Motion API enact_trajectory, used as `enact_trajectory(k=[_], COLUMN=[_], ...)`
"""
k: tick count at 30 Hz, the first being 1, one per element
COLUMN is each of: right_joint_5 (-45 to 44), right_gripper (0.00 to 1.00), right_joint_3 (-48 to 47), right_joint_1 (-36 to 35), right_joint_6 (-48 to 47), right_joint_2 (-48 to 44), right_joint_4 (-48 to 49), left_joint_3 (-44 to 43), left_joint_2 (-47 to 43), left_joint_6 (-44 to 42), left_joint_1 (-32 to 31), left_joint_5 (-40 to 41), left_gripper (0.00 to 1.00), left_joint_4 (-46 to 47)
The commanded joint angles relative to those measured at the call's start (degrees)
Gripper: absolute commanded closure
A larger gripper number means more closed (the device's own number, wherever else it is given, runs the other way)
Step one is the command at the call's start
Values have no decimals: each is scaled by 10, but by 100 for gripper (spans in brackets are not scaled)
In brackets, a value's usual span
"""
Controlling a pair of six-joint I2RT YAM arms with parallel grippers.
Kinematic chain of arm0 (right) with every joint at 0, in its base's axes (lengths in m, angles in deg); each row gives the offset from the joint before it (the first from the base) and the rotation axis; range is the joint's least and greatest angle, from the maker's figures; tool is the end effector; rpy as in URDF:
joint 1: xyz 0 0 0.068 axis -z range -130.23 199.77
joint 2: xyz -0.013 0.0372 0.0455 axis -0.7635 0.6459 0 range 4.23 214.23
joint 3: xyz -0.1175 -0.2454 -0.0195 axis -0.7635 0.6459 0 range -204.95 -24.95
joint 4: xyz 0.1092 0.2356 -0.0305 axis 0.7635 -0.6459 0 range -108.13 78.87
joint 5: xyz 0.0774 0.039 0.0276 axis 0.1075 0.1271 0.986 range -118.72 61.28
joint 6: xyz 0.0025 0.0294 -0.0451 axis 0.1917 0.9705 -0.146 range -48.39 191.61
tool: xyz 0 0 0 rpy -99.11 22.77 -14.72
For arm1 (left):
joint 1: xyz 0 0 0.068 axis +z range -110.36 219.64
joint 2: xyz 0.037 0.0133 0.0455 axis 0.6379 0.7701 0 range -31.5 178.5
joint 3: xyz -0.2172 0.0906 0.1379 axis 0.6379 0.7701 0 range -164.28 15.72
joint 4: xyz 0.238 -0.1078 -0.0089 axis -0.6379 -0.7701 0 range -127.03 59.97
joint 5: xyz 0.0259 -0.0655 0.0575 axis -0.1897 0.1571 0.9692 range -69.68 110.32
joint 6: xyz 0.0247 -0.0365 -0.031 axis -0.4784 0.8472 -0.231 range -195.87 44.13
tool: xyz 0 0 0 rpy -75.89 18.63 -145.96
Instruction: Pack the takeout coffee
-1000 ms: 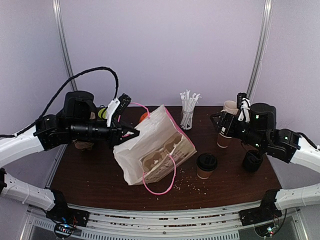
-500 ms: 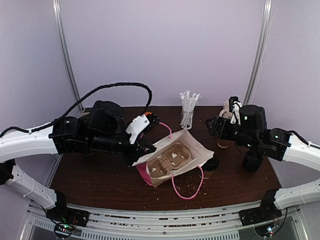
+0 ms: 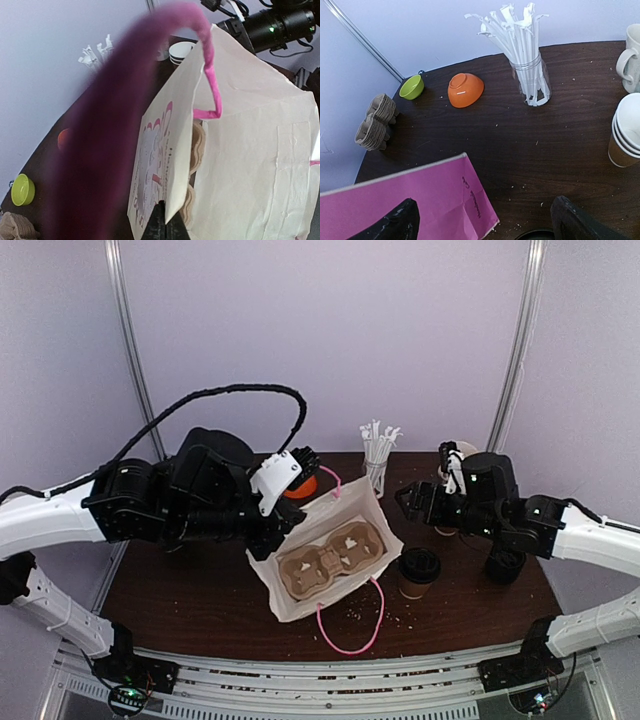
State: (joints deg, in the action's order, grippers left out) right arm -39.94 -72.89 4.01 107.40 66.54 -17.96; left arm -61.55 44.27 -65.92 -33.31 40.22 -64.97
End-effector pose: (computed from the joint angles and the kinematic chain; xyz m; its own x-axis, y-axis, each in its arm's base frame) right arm 0.1802 0.1751 0.3052 -0.5414 0.2662 -0.7975 -0.3198 0.8120 0.4882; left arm 0.0960 -0.2719 0.3766 -0.3002 0.4242 -0.8544 0.7754 0.6301 0.0404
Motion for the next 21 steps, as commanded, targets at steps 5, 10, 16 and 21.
enact_trajectory(k=[5,10,16,21], right_joint_5=[64,58,30,28], right_gripper=[6,7,7,7], right_joint_3=[-7,-17,-15,-5], right_joint_1=[4,5,8,11], right_joint_6=[6,8,10,10], right_joint_2=[57,80,71,60], right_joint_4=[34,36,21,5], left_joint_3=[-30,-6,20,22], left_joint_2=[-8,-1,19,39], left_joint_6=[22,30,37,39], left_joint_1=[-3,-13,-31,-48], left_joint_5=[145,190,214,226], left_gripper=[100,100,100,100], left_joint_4=[-10,-11,-10,-10])
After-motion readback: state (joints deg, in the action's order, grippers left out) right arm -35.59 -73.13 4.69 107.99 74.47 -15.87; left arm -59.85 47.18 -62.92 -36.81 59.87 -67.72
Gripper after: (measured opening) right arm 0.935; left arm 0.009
